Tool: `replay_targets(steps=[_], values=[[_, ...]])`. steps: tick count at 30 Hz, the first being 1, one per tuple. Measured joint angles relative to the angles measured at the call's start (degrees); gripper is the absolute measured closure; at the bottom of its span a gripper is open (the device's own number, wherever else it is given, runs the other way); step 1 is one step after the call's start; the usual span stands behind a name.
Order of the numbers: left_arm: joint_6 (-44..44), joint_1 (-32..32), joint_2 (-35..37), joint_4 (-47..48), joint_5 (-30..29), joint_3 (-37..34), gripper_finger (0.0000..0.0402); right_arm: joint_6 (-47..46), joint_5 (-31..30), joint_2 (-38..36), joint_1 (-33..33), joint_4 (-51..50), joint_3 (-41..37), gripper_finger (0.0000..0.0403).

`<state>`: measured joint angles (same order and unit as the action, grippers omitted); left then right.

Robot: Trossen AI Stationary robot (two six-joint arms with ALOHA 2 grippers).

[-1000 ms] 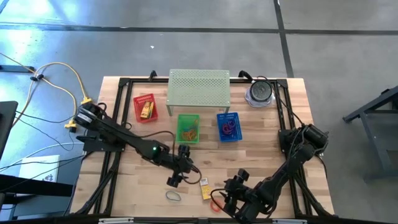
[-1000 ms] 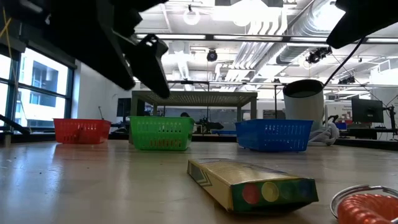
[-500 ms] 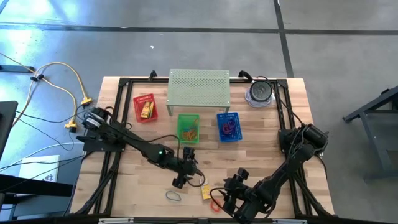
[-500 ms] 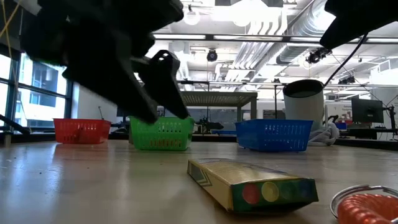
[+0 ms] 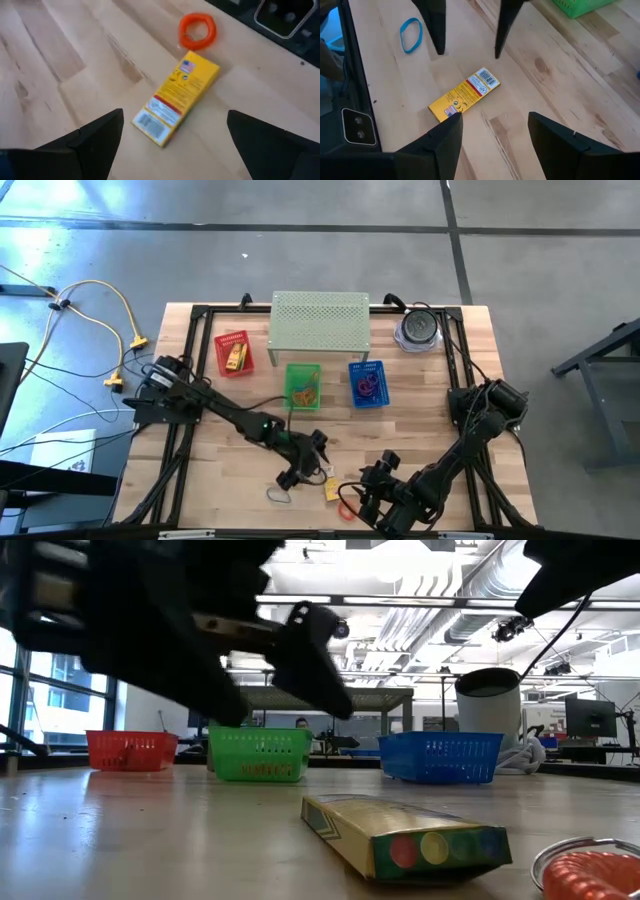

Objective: Pick & Place Office Desk Supplies
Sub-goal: Put the yellow crayon box into the red bin

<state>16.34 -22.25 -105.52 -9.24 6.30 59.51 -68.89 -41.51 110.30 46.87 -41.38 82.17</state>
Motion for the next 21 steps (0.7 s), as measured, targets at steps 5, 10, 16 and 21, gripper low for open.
replay_targets(steps=[5, 10, 16, 21], values=[[0.4, 2.1, -2.2, -4.3, 4.0, 0.0, 0.0053, 0.1, 0.0, 0.0, 0.0, 0.0, 0.0, 0.0188], [0.8, 3.3, -5.6, -8.8, 7.2, -0.1, 0.0053, 0.1, 0.0, 0.0, 0.0, -0.2, 0.0, 0.0188], [0.8, 3.6, -7.7, -11.7, 7.5, -0.1, 0.0053, 1.2, 0.0, 0.0, 0.0, -0.2, 0.0, 0.0188], [3.4, 3.6, -7.8, -11.8, 7.5, -0.1, 0.0053, 1.7, 0.0, 0.0, 0.0, -0.3, 0.0, 0.0188]])
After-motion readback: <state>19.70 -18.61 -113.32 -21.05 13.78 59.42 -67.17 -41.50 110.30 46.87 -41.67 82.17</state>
